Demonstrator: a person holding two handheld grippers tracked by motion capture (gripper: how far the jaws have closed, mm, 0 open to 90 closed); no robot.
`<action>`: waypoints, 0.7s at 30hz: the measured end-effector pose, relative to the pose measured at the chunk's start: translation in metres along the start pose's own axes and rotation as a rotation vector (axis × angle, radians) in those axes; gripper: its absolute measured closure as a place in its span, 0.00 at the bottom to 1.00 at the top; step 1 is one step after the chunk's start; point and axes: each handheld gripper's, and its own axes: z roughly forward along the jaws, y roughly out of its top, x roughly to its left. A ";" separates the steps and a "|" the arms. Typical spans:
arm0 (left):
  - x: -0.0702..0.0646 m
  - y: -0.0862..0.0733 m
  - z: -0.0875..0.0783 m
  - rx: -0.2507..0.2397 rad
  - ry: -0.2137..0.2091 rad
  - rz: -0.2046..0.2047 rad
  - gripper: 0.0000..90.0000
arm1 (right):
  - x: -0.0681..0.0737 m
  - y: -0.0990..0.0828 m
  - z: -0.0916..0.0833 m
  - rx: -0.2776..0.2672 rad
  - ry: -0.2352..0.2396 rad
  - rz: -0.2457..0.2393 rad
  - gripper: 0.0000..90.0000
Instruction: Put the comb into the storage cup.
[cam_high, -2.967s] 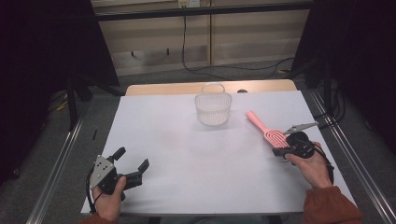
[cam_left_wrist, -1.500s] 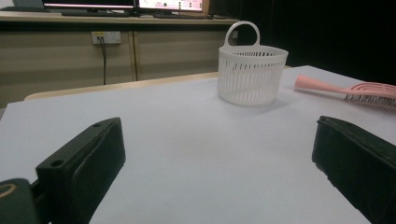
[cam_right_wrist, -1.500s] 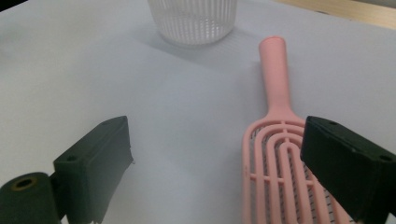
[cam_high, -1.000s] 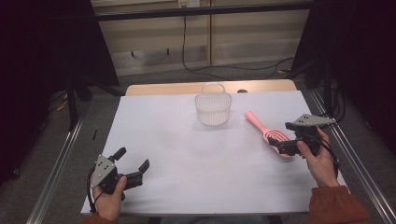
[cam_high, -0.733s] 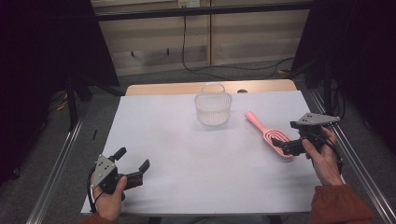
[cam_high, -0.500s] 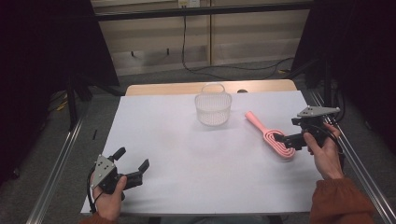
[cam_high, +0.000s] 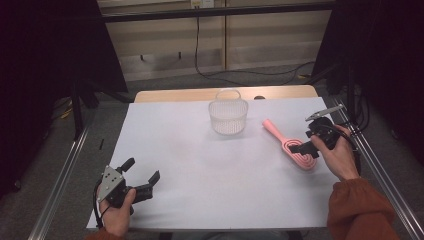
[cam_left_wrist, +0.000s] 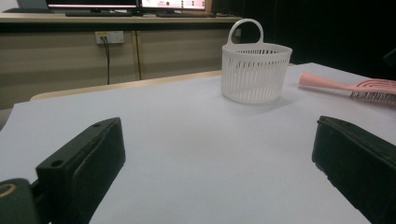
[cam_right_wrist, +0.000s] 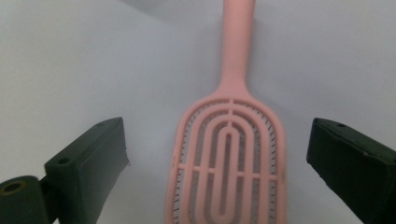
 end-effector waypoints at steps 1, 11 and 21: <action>0.000 0.000 0.000 -0.002 0.001 0.000 0.03 | 0.001 -0.001 0.002 0.001 0.005 -0.006 0.09; 0.000 0.000 0.001 0.008 -0.002 0.003 0.03 | -0.009 0.003 0.020 0.106 -0.006 0.001 0.07; 0.000 0.000 0.000 0.000 -0.001 0.000 0.03 | -0.012 0.013 0.031 0.208 -0.002 0.000 0.08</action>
